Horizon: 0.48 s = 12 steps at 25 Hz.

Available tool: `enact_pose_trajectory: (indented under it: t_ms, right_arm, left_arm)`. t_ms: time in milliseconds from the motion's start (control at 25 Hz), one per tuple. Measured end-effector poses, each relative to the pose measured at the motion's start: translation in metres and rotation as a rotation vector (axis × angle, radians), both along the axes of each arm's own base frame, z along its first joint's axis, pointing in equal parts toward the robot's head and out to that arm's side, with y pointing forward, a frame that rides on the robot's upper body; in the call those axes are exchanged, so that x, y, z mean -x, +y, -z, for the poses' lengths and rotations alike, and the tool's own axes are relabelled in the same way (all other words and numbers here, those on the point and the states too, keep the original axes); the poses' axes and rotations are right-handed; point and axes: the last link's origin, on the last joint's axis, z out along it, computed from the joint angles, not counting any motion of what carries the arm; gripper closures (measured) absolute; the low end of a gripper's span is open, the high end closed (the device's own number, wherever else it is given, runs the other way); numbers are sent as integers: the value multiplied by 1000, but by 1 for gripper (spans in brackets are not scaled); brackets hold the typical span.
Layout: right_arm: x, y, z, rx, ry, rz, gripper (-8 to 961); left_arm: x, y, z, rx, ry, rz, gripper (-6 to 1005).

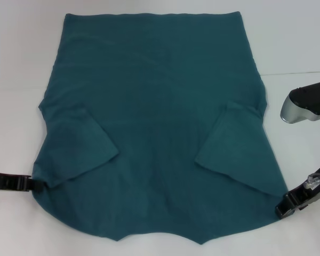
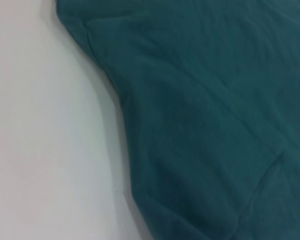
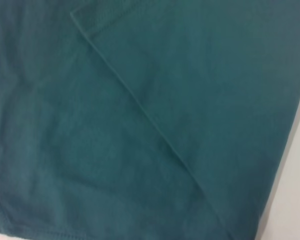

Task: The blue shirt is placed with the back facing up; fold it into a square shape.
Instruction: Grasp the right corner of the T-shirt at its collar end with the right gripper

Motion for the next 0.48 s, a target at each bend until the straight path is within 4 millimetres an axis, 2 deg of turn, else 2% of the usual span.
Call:
enact_pose_trajectory:
  t_ms: [320, 480]
  right_arm:
    - [-1, -1, 6, 21, -13, -6, 375]
    - [1, 1, 9, 16, -11, -28, 442]
  left_arm:
    - [0, -1, 1, 0, -3, -1, 949]
    - [-1, 0, 1, 3, -3, 6, 949]
